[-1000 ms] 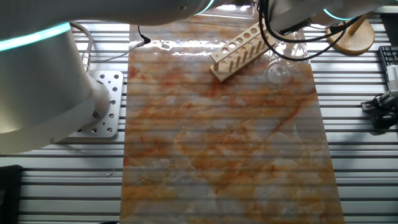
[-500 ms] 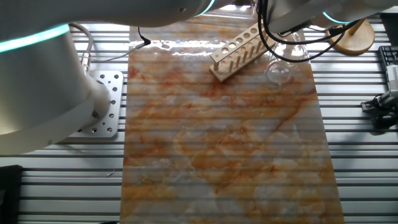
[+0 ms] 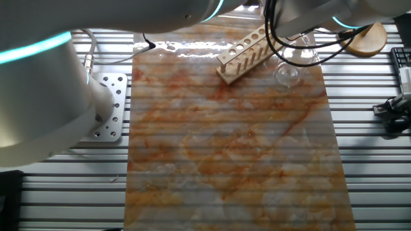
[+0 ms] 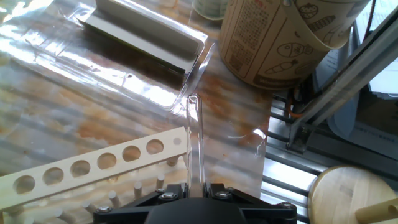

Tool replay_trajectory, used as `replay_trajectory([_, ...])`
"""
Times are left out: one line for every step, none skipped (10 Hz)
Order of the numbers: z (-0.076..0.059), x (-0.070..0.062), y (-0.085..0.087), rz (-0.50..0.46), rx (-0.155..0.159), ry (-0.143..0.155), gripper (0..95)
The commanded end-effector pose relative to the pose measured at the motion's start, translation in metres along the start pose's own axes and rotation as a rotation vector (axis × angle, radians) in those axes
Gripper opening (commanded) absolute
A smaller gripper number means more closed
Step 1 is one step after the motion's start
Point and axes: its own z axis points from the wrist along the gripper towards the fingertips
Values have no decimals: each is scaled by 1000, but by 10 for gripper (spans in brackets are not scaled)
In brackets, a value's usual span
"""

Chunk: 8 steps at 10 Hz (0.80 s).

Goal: Pour out the test tube

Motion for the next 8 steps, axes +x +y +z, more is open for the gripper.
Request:
replay_trajectory([1, 0, 0, 5, 2, -6, 0])
replay_trajectory([1, 0, 0, 11, 7, -14, 0])
replay_trajectory([1, 0, 0, 19, 11, -21, 0])
replay_trajectory([1, 0, 0, 24, 13, -24, 0])
replay_trajectory([1, 0, 0, 30, 14, -28, 0])
replay_trajectory([1, -1, 0, 37, 16, -33, 0])
replay_trajectory([0, -1, 0, 39, 17, -36, 0])
replay_trajectory([0, -1, 0, 47, 18, -39, 0])
